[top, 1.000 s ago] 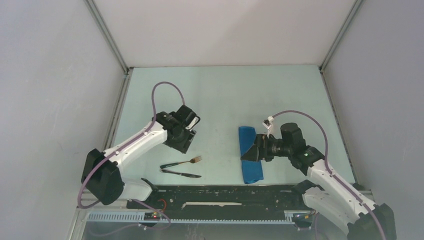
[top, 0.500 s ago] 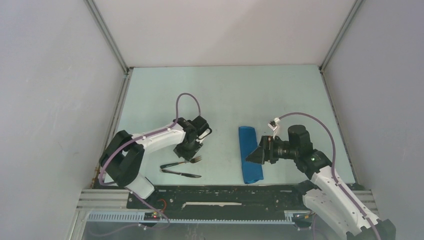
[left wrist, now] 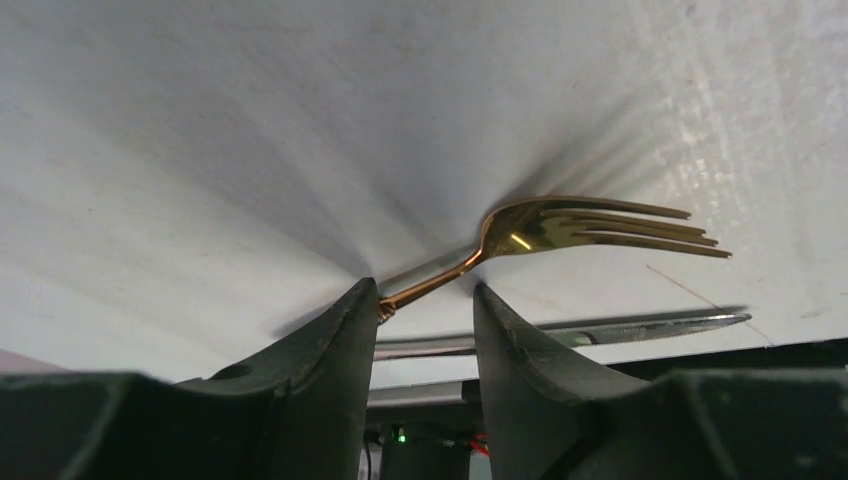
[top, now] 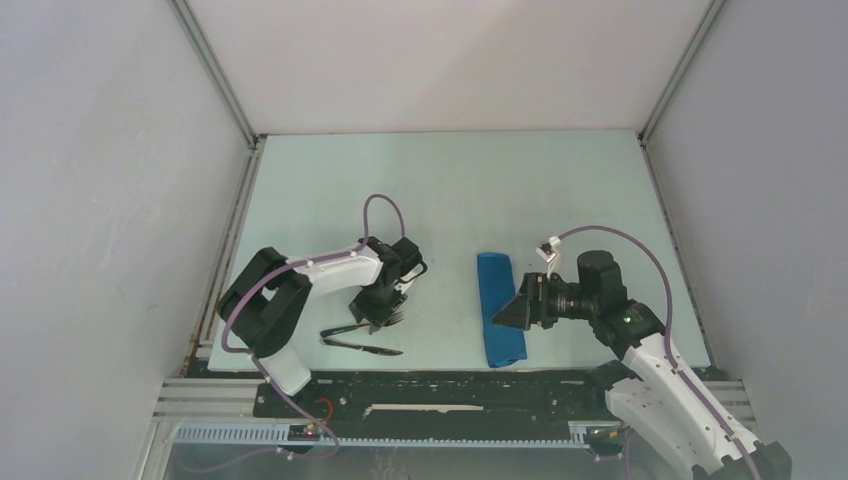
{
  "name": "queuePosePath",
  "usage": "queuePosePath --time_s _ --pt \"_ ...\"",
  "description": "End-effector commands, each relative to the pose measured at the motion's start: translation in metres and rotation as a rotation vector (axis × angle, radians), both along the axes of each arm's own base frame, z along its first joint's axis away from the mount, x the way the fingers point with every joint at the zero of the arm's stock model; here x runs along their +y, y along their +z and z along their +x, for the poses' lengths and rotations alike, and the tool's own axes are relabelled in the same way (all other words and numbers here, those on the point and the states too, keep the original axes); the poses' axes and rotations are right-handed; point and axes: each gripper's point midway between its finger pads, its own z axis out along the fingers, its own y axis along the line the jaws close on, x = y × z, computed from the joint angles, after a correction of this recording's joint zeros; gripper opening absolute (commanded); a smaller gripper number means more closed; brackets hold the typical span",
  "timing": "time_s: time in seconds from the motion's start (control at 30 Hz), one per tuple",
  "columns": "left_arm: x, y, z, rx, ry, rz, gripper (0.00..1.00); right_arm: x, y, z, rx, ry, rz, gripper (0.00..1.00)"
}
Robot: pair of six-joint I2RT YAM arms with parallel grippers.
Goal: Fold the napkin into a case and place the utensils inside
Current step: Pick up the fork from the corner of the board.
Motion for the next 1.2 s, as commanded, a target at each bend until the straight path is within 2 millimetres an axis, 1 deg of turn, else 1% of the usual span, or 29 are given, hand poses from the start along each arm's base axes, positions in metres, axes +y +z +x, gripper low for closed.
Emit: queuePosePath --time_s 0.0,0.1,0.23,0.3,0.37,0.47,0.67,0.73,0.8,0.87,0.97,1.03,1.17 --pt "-0.003 -0.003 0.004 0.027 -0.016 0.008 0.46 0.0 0.011 0.001 -0.05 0.011 0.023 0.88" --pt "0.001 -0.006 0.006 0.04 -0.01 0.034 0.41 0.0 0.012 0.002 -0.052 0.005 0.024 0.88" --pt "0.001 -0.006 0.011 0.039 -0.016 0.043 0.37 0.0 0.014 0.002 -0.052 0.001 0.033 0.87" --pt "-0.002 -0.004 0.014 0.041 -0.025 0.033 0.33 0.001 0.015 0.003 -0.052 -0.002 0.036 0.87" --pt "-0.009 -0.003 0.02 0.04 -0.038 0.014 0.27 0.001 0.016 0.003 -0.052 -0.006 0.039 0.87" --pt "-0.026 -0.009 0.03 0.031 -0.053 -0.046 0.25 0.001 0.018 0.003 -0.051 -0.013 0.044 0.86" --pt "-0.032 -0.024 0.042 0.027 -0.085 -0.041 0.16 -0.001 0.02 0.002 -0.046 -0.032 0.04 0.86" --pt "-0.039 -0.027 0.05 0.007 -0.088 -0.058 0.13 -0.002 0.018 0.003 -0.041 -0.039 0.035 0.86" --pt "-0.043 -0.027 0.061 -0.023 -0.085 -0.057 0.04 -0.002 0.017 0.004 -0.038 -0.042 0.033 0.86" --pt "-0.049 -0.026 0.071 -0.05 -0.085 -0.061 0.01 -0.002 0.016 0.005 -0.031 -0.049 0.028 0.86" --pt "-0.052 -0.019 0.095 -0.132 -0.073 -0.038 0.0 -0.003 0.012 0.007 -0.017 -0.061 0.012 0.85" --pt "-0.053 -0.009 0.113 -0.204 -0.062 -0.021 0.0 -0.006 0.004 0.008 -0.004 -0.075 -0.018 0.85" --pt "-0.058 0.024 0.147 -0.361 -0.043 -0.008 0.0 -0.01 -0.007 0.011 0.013 -0.092 -0.065 0.85"
